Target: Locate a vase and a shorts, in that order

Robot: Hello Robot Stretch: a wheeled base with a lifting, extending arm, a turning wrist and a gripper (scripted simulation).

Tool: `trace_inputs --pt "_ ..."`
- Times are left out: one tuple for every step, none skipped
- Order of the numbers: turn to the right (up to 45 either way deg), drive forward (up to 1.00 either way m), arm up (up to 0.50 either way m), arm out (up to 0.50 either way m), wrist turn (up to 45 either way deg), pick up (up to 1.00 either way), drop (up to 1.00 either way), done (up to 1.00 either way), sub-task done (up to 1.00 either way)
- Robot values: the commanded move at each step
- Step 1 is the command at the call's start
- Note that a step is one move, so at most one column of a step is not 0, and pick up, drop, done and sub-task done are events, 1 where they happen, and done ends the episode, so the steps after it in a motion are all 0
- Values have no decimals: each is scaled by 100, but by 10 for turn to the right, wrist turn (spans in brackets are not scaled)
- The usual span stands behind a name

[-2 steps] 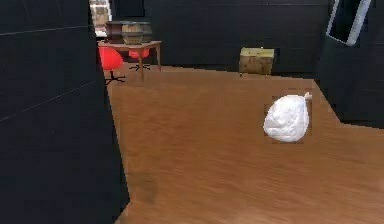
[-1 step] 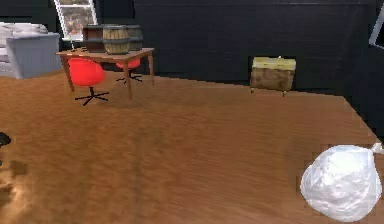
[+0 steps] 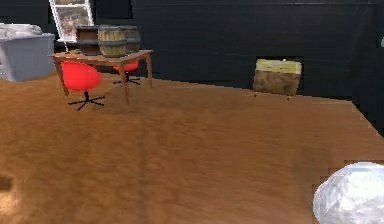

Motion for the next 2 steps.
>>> trace_inputs --pt "-210 0 0 0 0 0 0 0 0" --pt "0 45 0 0 0 0 0 0 0"
